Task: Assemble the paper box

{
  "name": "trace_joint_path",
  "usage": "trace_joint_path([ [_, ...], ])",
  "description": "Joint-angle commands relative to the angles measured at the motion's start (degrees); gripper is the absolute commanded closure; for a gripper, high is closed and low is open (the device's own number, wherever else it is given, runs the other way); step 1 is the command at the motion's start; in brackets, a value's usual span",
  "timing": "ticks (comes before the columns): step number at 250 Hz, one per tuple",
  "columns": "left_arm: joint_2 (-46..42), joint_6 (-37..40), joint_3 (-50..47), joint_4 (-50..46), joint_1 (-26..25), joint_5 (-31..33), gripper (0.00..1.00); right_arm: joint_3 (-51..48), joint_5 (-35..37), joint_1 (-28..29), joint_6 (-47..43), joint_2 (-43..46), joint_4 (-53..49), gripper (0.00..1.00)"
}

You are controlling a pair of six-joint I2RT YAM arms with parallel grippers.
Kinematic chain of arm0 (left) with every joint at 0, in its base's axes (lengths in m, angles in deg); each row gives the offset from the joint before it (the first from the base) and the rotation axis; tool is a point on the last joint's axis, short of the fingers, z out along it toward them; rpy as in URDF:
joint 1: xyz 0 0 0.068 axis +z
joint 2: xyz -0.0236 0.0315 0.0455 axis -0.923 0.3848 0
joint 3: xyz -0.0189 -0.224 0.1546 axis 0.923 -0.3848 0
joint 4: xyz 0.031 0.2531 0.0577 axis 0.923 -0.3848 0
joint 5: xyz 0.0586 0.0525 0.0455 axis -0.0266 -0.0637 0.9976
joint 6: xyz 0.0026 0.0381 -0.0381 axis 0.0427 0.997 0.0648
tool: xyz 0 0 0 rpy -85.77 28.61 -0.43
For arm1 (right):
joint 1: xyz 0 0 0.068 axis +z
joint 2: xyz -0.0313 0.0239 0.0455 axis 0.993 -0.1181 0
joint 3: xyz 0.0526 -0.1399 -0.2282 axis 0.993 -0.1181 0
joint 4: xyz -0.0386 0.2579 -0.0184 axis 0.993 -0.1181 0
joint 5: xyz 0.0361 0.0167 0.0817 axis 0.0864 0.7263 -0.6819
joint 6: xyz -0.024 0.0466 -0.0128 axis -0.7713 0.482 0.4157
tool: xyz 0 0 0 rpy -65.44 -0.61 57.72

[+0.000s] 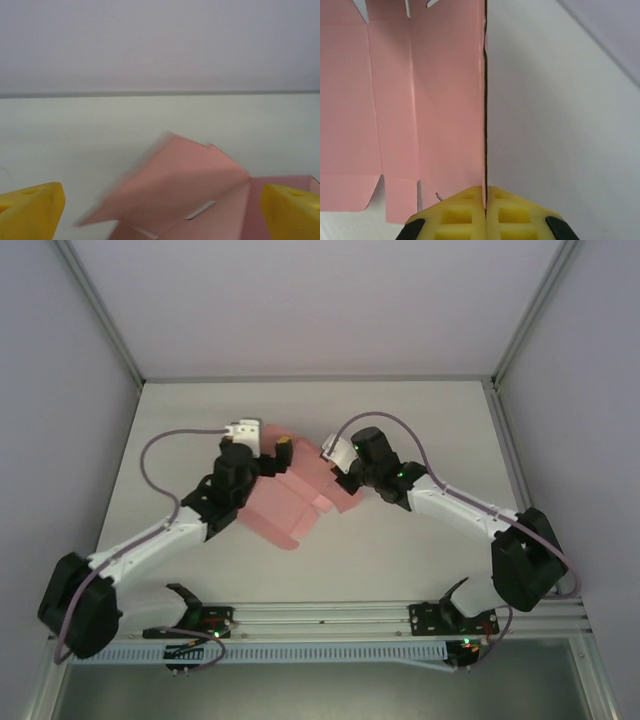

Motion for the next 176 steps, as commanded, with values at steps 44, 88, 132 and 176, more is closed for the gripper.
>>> trace_joint_path([
  [44, -8.6, -2.0, -4.1, -14.6, 14.1, -22.0, 0.00, -7.7, 18.3, 4.8, -11.3, 1.1, 17.0, 1.00],
  [88, -5.1, -0.6, -5.8, -9.9, 16.5, -34.9, 0.00, -8.4, 21.4, 5.3, -12.8, -0.4, 20.2, 1.00],
  [132, -0.8, 0.4, -8.1, -5.5, 19.2, -37.3, 0.00, -5.7, 18.9, 5.2, -10.9, -2.1, 15.3, 1.00],
  [176, 5.0, -1.5, -9.5, 2.3, 25.2, -47.7, 0.18, -4.3, 16.6, 5.3, -10.1, -3.0, 13.5, 1.00],
])
